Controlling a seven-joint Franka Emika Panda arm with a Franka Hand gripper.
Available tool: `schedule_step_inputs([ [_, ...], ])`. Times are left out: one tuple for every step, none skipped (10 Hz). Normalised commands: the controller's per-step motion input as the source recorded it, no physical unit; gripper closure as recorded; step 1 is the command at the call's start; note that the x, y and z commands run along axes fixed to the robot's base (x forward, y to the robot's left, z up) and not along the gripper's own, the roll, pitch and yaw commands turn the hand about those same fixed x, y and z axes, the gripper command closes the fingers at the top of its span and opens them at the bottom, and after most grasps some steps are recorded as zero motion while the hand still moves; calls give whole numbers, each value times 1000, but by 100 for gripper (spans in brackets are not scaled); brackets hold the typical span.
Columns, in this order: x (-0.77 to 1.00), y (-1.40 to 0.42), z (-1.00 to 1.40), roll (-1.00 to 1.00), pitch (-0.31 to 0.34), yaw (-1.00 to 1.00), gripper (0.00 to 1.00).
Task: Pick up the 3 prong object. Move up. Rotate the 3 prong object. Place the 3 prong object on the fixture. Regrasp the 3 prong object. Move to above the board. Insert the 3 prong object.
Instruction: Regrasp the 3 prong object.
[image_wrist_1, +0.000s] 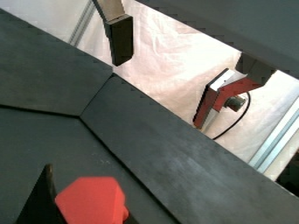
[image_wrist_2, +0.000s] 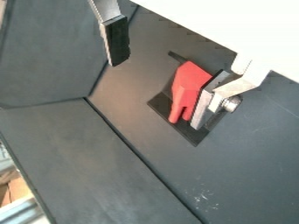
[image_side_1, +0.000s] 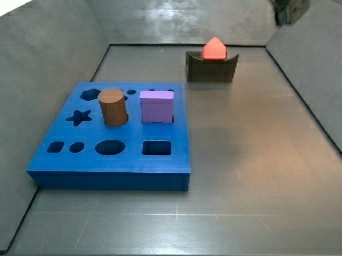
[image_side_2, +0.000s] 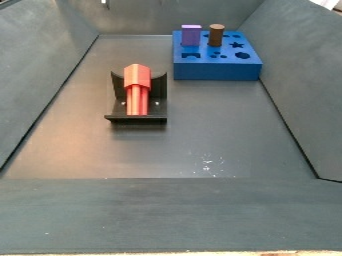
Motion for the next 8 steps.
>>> schedule_step_inputs([
  [50,65,-1000,185,-10,174,0],
  [60,57,-1000,159,-40,152,0],
  [71,53,-1000,129,-62,127,0],
  [83,49,-1000,101,-85,92,0],
  [91,44,-1000,87,-96,66,0],
  [98,41,-1000,80,-98,43,0],
  [107,38,-1000,74,-96,13,0],
  [115,32,-1000,76,-82,-4,0],
])
